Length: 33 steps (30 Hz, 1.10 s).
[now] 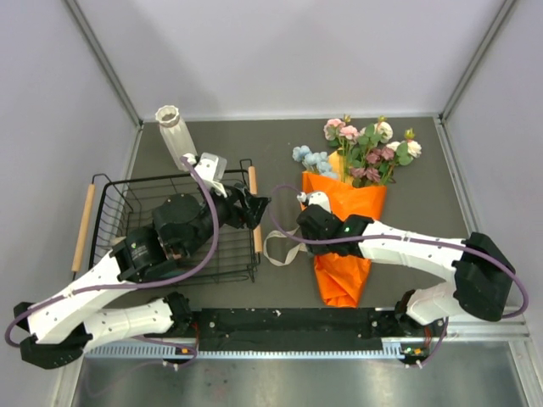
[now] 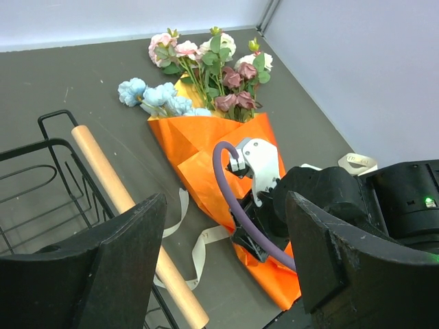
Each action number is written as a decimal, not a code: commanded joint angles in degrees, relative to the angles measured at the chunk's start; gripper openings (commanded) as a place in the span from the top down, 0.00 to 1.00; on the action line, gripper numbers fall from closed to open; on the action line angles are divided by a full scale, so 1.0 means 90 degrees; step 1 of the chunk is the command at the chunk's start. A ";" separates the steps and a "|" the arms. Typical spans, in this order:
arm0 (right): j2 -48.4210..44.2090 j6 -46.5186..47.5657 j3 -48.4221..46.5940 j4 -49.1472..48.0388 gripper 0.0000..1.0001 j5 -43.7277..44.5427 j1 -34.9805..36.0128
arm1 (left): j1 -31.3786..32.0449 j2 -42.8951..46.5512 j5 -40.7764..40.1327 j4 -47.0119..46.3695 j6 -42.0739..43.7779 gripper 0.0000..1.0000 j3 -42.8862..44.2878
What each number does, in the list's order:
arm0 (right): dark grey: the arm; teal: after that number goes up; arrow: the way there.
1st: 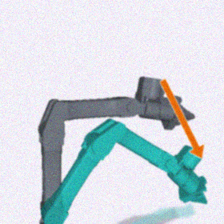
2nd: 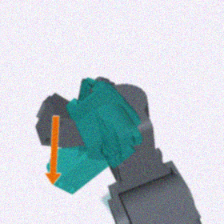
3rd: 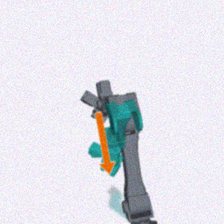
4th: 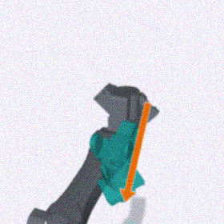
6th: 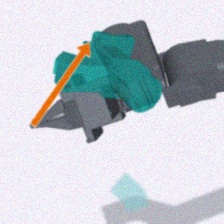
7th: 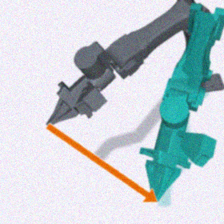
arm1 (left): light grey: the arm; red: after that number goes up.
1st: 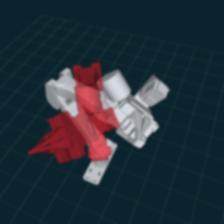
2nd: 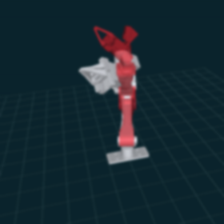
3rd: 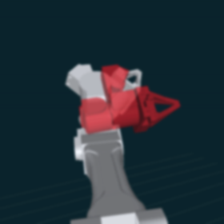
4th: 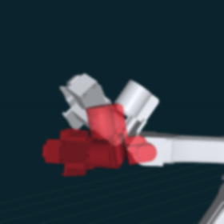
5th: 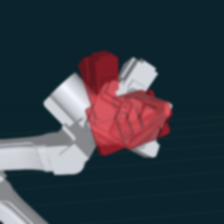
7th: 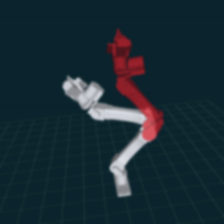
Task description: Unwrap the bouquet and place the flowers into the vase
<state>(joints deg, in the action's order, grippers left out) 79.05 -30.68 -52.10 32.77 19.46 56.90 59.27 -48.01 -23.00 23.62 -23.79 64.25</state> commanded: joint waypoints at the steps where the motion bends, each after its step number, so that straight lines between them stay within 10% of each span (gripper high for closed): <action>1: -0.0043 -0.0166 0.0075 -0.0126 0.55 0.0552 0.0074 | -0.0022 0.0003 -0.0013 -0.0134 0.0085 0.24 -0.0049; 15: 0.0319 -0.0273 0.0241 -0.0302 0.65 0.0298 0.0074 | -0.0013 -0.0290 0.0241 -0.0290 0.0153 0.22 -0.0020; 18: 0.0134 -0.0555 0.0358 -0.0195 0.97 0.0571 0.0074 | -0.0013 -0.0466 0.0378 -0.0309 0.0212 0.21 0.0048; 27: -0.2569 -0.3543 0.1265 0.1796 1.00 0.2574 -0.0287 | -0.0179 -0.1548 0.1265 -0.0797 0.0007 0.24 0.0107; 33: -0.4511 -0.4627 0.2116 0.2557 1.00 0.2934 -0.0638 | -0.0237 -0.3440 0.2864 -0.1217 -0.0188 0.43 0.0584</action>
<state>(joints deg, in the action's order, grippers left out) 45.89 -61.49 -35.90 46.98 40.51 52.77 57.28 -68.47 -9.50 17.91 -24.14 65.36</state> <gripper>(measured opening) 0.004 0.610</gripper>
